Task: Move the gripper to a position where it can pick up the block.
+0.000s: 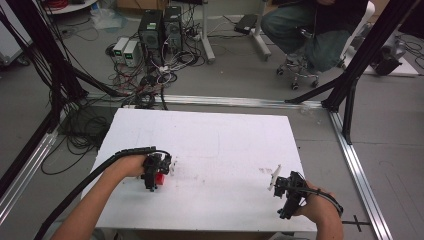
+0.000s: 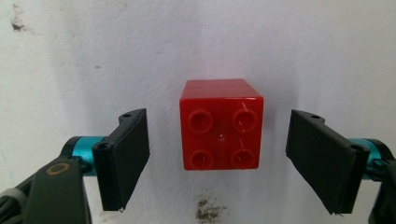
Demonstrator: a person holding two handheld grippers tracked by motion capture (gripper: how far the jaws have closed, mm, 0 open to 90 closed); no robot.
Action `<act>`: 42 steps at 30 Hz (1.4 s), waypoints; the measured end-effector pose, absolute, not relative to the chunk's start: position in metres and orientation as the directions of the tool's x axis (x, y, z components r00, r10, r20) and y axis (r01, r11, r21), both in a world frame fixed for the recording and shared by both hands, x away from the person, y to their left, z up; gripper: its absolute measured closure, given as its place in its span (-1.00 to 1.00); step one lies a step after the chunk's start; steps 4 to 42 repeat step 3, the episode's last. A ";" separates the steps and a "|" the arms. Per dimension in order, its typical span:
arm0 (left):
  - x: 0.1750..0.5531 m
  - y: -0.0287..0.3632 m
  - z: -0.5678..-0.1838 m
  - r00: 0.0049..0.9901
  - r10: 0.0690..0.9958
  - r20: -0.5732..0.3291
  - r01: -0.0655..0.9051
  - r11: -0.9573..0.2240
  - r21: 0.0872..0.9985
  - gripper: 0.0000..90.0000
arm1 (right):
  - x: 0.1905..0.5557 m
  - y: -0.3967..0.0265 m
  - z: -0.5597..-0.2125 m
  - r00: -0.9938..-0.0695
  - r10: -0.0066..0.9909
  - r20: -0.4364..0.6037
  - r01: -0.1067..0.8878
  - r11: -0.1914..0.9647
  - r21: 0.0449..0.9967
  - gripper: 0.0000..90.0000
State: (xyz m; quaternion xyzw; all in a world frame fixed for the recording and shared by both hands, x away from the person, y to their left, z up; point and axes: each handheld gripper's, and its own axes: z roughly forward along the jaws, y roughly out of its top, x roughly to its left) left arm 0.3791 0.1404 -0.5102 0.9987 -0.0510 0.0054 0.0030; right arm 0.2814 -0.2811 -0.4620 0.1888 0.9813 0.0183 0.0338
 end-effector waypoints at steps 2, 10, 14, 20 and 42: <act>0.379 0.141 -0.508 0.995 -0.095 0.009 -0.095 -0.995 0.009 -0.52 | 0.282 -0.280 -0.462 -0.927 0.371 -0.064 0.368 0.928 0.048 -0.89; 0.379 0.141 -0.508 0.995 -0.095 0.009 -0.095 -0.995 0.009 -0.51 | 0.282 -0.280 -0.462 -0.927 0.371 -0.064 0.368 0.928 0.048 -0.89; 0.379 0.141 -0.508 0.995 -0.095 0.009 -0.095 -0.995 0.009 -0.51 | 0.282 -0.280 -0.462 -0.927 0.371 -0.064 0.368 0.928 0.048 -0.89; 0.379 0.141 -0.508 0.995 -0.095 0.009 -0.095 -0.995 0.009 -0.51 | 0.282 -0.280 -0.462 -0.927 0.371 -0.064 0.368 0.928 0.048 -0.89; 0.379 0.141 -0.508 0.995 -0.095 0.009 -0.095 -0.995 0.009 -0.51 | 0.282 -0.280 -0.462 -0.927 0.371 -0.064 0.368 0.928 0.048 -0.89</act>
